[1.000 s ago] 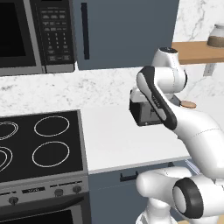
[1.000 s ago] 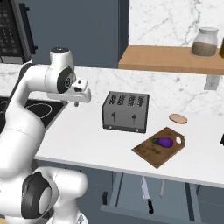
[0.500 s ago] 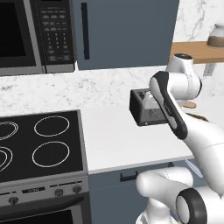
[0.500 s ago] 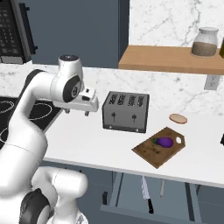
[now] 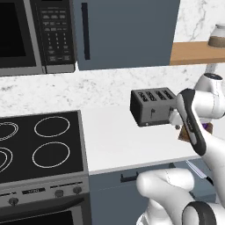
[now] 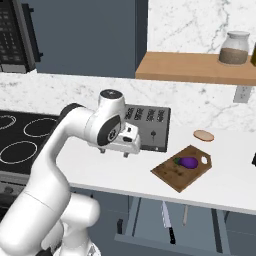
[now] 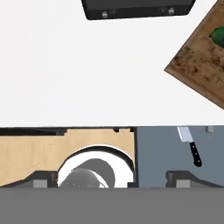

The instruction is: Place the appropriate cutting tool for cutting the eggplant skin on the cutting board.

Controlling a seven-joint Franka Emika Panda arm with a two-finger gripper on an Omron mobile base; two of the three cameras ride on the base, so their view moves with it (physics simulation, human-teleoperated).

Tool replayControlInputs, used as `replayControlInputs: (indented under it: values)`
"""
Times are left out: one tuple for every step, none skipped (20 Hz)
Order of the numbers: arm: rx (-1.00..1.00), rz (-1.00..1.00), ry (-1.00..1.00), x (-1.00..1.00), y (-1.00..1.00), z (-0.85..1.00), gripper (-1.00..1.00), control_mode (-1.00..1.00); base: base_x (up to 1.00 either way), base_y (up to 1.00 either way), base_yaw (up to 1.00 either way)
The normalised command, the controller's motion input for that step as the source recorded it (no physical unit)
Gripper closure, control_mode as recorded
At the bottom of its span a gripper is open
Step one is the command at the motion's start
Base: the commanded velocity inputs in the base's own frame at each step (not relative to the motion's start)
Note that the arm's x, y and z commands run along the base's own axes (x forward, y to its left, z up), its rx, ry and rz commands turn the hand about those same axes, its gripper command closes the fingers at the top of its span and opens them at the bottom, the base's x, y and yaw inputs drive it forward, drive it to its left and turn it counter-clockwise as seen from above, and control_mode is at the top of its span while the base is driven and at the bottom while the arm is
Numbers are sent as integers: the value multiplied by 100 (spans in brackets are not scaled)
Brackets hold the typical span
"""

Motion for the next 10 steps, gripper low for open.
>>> replayControlInputs:
  values:
    - [-3, -10, 25, 0, -89, -54, -100, -100, 0, 0, 0]
    - [-4, -10, 30, 0, -79, -55, -100, -100, 0, 0, 0]
    - [-5, -10, 39, 6, -70, -56, -100, -100, 0, 0, 0]
    - [-5, -8, 41, 13, -75, -55, -100, -100, 0, 0, 0]
    - [-3, -7, 39, 11, -84, -57, -100, -100, 0, 0, 0]
    - [0, -4, 30, 0, -99, -57, -100, -100, 0, 0, 0]
    - [0, -3, 18, 0, -100, -54, -100, -100, 0, 0, 0]
    - [0, -3, 15, -3, -96, -56, -100, -100, 0, 0, 0]
    - [0, -4, 13, -11, -94, -56, -100, -100, 0, 0, 0]
    - [0, -3, 7, -29, -86, -59, -100, -100, 0, 0, 0]
